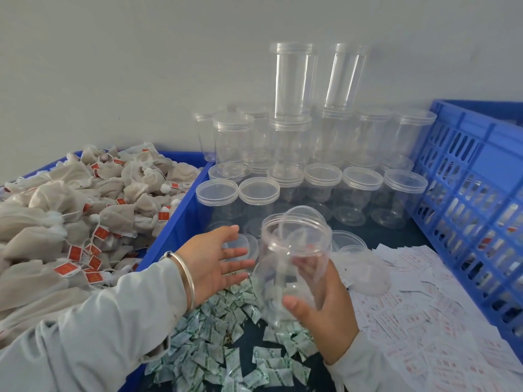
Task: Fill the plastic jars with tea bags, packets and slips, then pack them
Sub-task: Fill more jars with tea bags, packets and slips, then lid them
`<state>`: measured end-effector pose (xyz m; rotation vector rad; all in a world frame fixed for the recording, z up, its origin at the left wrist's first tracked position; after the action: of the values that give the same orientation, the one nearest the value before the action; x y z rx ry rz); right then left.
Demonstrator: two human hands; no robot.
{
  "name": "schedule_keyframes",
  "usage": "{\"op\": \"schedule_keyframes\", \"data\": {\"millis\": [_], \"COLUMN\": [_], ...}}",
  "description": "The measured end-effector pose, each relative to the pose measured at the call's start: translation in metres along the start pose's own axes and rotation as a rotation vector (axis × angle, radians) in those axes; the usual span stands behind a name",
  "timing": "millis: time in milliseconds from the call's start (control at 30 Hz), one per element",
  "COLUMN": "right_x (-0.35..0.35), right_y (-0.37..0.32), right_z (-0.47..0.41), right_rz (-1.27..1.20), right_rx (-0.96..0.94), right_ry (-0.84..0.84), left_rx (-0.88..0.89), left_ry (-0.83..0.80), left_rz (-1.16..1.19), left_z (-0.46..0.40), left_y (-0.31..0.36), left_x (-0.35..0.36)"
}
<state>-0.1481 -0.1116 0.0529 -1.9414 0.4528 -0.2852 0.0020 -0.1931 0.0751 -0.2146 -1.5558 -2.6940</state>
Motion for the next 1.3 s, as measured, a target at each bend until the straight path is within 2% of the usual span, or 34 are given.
{"op": "schedule_keyframes", "data": {"millis": [100,200,400,600,833,967,1033,1133,1200,1300], "right_x": [-0.018,-0.029,-0.033,-0.032,0.014,0.051,0.064,0.080,0.088,0.099], "right_y": [0.014,0.022,0.020,0.007,-0.026,-0.034,-0.034,-0.033,-0.027,-0.018], "right_z": [-0.007,-0.011,-0.012,-0.008,0.005,0.014,0.018,0.022,0.025,0.030], "right_rz": [-0.019,-0.024,-0.026,0.022,0.007,-0.075,-0.101,-0.067,-0.047,-0.035], "right_rx": [0.105,0.162,0.167,0.073,-0.037,0.013,0.044,0.062,0.090,0.139], "right_ry": [0.159,0.245,0.290,0.322,0.118,-0.020,-0.052,-0.049,-0.033,-0.032], "left_rx": [0.005,0.006,0.021,0.142,0.410,0.580,0.699,0.847,0.773,0.669], "left_ry": [0.006,0.001,0.012,0.084,0.114,0.243,0.393,0.635,0.694,0.688], "left_rz": [-0.016,-0.030,-0.043,-0.022,0.028,-0.005,-0.195,-0.764,-1.022,-1.288], "left_z": [0.002,0.003,0.005,0.007,0.008,0.003,-0.004,-0.014,-0.032,-0.056], "left_y": [0.000,0.000,0.002,0.023,0.082,0.113,0.125,0.131,0.123,0.113], "left_x": [0.000,0.000,0.000,-0.007,-0.043,-0.080,-0.105,-0.136,-0.150,-0.157]}}
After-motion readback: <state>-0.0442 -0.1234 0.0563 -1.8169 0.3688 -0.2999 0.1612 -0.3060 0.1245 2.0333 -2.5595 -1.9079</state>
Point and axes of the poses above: each hand's wrist, its own z-axis away from the middle knuckle, its own x-axis out of the palm, y = z × x, the point moved 8 cm from there along -z, towards the middle knuckle, and after that the axes turned 10 degrees about y, right-handed, at the moved point
